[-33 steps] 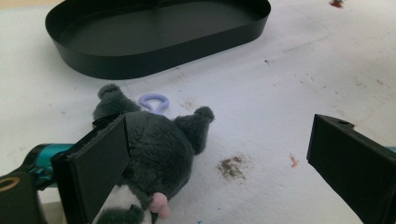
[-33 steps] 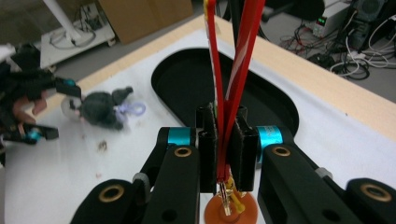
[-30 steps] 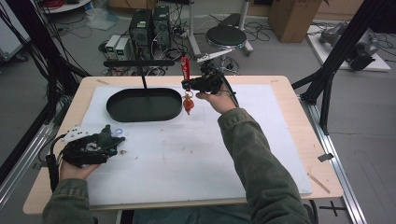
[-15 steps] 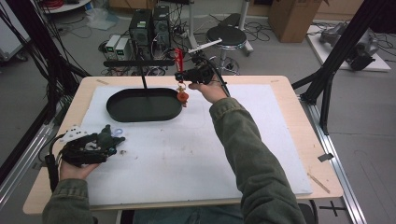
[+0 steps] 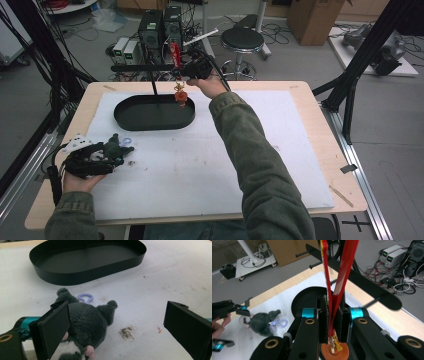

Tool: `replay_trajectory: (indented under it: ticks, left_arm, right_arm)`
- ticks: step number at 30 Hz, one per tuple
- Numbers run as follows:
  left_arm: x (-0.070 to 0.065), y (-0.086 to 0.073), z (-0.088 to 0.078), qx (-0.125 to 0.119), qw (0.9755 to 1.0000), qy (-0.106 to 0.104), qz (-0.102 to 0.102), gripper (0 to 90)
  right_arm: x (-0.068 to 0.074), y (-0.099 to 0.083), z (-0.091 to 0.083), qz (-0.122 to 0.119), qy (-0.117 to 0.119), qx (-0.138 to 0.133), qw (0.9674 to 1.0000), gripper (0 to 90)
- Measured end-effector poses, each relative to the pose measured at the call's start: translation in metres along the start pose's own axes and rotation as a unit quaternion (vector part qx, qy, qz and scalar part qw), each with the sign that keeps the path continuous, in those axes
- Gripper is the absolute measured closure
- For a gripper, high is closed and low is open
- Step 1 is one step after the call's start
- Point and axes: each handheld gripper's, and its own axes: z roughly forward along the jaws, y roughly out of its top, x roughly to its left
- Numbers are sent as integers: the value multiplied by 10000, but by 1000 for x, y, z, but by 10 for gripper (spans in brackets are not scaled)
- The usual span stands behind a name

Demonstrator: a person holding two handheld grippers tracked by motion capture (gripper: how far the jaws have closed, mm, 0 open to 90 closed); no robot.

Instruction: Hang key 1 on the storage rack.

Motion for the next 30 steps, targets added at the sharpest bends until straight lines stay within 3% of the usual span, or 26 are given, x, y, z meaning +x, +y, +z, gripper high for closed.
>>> replay_trajectory:
  ticks: [13,19,23,30]
  left_arm:
    - [2,-1,-2,-33,10000,7,-57,72]
    - [3,-1,-1,-24,10000,11,-81,72]
    - [3,-1,-1,-45,9999,13,-98,72]
    - [4,-1,-1,-46,9999,18,-100,72]
  right_arm:
    - [2,19,28,-65,26,13,10000,832]
    - [-7,17,31,57,-19,-28,10000,833]
    - [-21,14,28,220,-108,-140,9996,833]
    - [-33,12,25,281,-292,-214,9990,832]
